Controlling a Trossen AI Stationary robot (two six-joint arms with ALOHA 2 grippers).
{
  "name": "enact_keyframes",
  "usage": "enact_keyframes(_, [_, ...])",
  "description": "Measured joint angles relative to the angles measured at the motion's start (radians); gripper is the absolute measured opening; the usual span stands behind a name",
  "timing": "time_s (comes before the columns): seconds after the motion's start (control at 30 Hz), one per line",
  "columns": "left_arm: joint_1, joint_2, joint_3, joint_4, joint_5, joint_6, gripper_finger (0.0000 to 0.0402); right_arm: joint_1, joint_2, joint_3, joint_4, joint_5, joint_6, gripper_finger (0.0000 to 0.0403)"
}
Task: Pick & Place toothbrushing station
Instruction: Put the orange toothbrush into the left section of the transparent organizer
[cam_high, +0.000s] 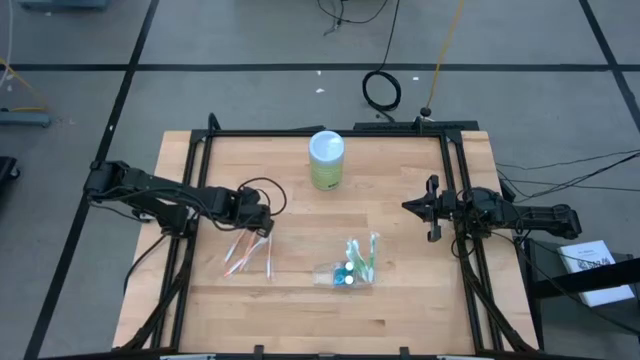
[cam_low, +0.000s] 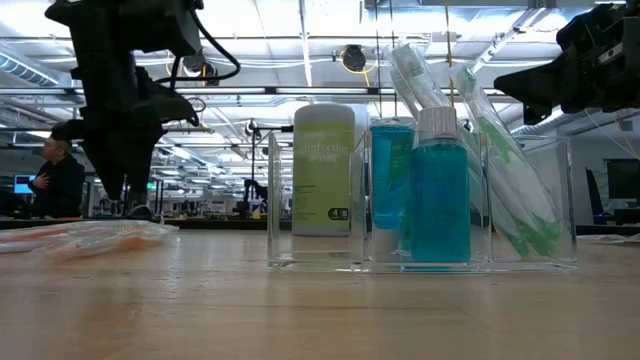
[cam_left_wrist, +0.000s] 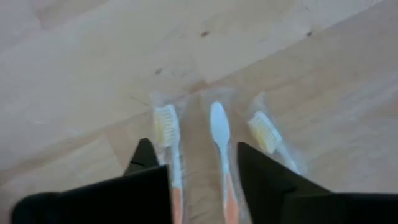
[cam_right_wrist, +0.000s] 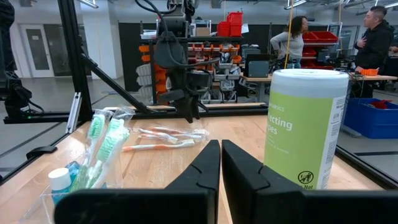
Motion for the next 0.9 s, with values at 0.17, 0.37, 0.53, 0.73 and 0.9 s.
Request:
enact_keyframes(0.17, [0.035,0.0,-0.054,-0.011,0.018,0.005,0.0198,0.0,0.0,0.0,0.0,0.0,0.0,0.0009])
enact_keyframes(0.37, [0.118,0.0,-0.186,0.055,0.086,-0.015,0.0262,0.0,0.0,0.0,0.0,0.0,0.0,0.0006])
enact_keyframes(0.53, [0.151,-0.006,-0.242,0.188,0.137,0.037,0.0262,0.0,0.0,0.0,0.0,0.0,0.0,0.0008])
enact_keyframes(0.73, [0.153,-0.002,-0.245,0.196,0.141,0.028,0.0213,0.0,0.0,0.0,0.0,0.0,0.0,0.0007])
enact_keyframes(0.9, [0.153,-0.001,-0.248,0.21,0.147,0.031,0.0131,0.0,0.0,0.0,0.0,0.0,0.0,0.0008])
